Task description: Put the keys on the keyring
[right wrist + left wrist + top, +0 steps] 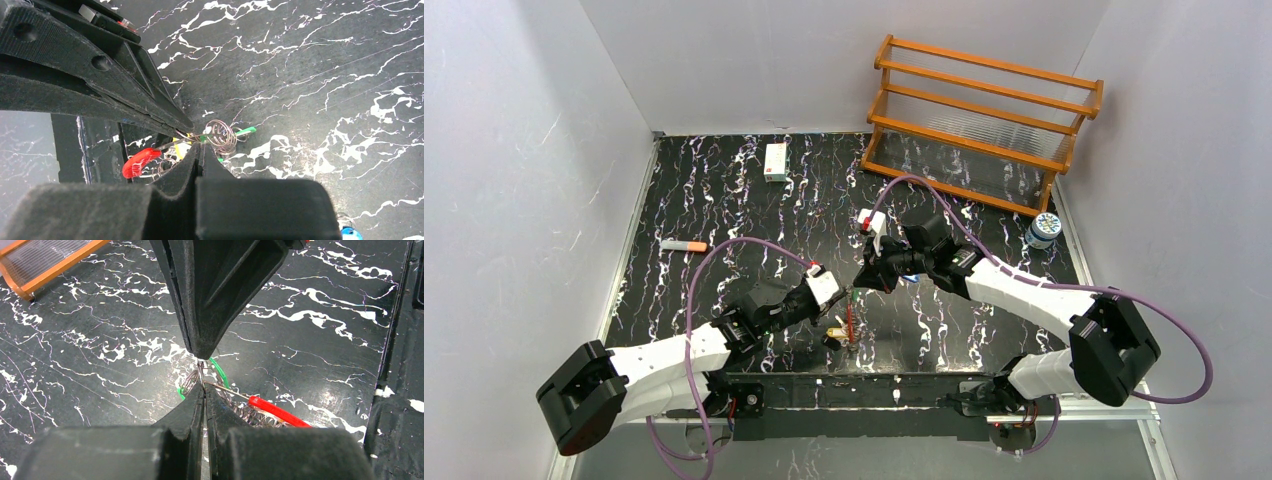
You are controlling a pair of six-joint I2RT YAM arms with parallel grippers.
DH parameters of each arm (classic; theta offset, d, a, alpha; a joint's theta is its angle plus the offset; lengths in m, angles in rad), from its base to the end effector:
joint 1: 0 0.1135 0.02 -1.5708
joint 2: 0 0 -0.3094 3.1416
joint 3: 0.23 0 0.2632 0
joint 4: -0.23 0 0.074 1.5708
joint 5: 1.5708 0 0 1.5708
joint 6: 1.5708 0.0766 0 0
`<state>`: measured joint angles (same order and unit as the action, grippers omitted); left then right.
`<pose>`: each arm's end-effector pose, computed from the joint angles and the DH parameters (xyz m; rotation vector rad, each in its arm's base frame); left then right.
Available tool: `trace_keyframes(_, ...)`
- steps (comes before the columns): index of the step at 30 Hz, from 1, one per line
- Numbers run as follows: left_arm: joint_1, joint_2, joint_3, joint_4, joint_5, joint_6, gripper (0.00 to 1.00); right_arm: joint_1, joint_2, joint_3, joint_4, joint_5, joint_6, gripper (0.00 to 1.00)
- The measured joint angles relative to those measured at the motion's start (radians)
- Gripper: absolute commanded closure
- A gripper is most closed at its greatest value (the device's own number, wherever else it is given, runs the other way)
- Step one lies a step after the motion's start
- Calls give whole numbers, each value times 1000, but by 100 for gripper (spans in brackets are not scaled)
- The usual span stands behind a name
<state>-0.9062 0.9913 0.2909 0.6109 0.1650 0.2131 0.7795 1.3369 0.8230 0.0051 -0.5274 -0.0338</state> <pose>0.1345 -0.1921 0.2397 1.0096 1.3699 -0.6589 0.2029 0.2547 0.2725 -1.1540 1.8248 0.9923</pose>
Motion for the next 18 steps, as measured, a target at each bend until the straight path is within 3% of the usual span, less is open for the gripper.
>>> trace_keyframes(7, 0, 0, 0, 0, 0, 0, 100, 0, 8, 0, -3, 5, 0, 99)
trace_keyframes(8, 0, 0, 0, 0, 0, 0, 100, 0, 13, 0, -2, 5, 0, 94)
trace_keyframes(10, 0, 0, 0, -2, 0, 0, 100, 0, 18, 0, -2, 5, 0, 72)
trace_keyframes(12, 0, -1, 0, -3, 0, 0, 100, 0, 19, -1, -1, 10, 0, 57)
trace_keyframes(18, 0, -10, 0, -7, 2, 0, 100, -5, -26, -42, 45, 52, -4, 30)
